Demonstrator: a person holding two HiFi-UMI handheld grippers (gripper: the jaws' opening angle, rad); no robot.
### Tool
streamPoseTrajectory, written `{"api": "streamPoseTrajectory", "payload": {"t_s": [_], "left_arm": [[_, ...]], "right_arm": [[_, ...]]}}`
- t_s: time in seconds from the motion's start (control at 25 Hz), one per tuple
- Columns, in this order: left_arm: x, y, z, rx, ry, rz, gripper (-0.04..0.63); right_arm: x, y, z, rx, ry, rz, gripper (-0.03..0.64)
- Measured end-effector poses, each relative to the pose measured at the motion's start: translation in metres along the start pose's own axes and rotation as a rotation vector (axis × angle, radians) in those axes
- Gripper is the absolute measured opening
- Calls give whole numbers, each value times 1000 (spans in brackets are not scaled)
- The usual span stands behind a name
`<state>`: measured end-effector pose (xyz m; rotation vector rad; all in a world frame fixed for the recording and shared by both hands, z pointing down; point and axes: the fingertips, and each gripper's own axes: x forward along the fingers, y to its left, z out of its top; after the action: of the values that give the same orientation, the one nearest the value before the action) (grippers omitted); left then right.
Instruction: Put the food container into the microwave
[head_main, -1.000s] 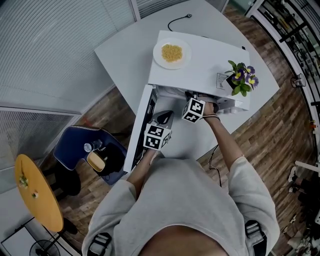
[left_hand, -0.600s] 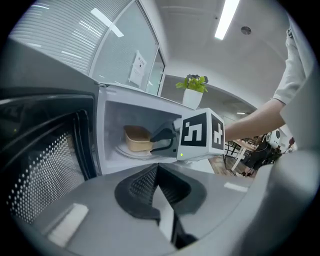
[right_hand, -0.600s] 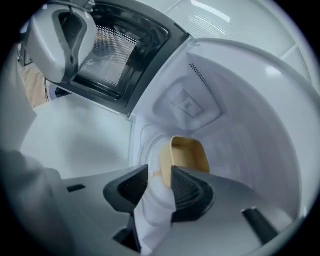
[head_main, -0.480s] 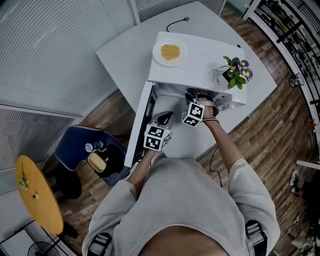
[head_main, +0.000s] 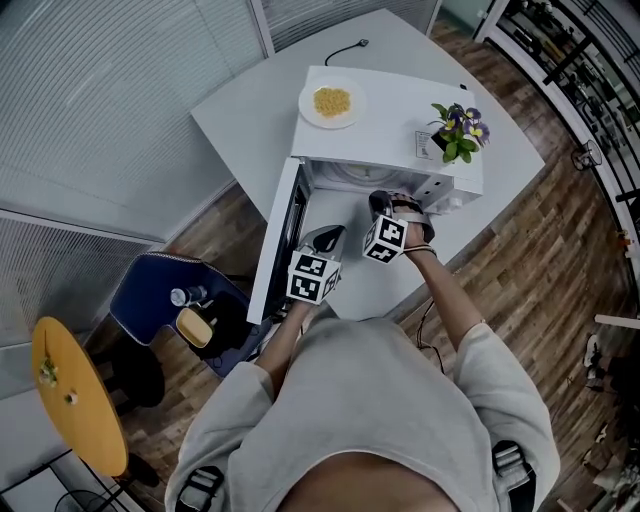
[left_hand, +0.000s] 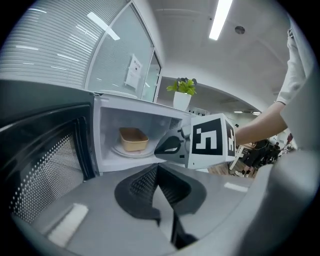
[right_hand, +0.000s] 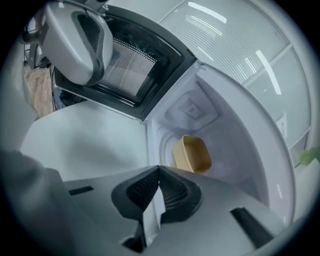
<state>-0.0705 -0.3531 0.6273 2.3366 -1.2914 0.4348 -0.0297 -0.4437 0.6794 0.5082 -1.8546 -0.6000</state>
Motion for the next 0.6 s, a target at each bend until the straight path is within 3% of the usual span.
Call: {"api": "streamPoseTrajectory", "payload": {"t_s": [0.36,0.6], "left_arm": [[-4,-14,2,20,-8,-7,9],[-6,-22,1,35,-3,-11,9]], "right_arm": [[-30,10,-8,217,-28,4,14],[-54,2,-11,487,-100,5,14]]}}
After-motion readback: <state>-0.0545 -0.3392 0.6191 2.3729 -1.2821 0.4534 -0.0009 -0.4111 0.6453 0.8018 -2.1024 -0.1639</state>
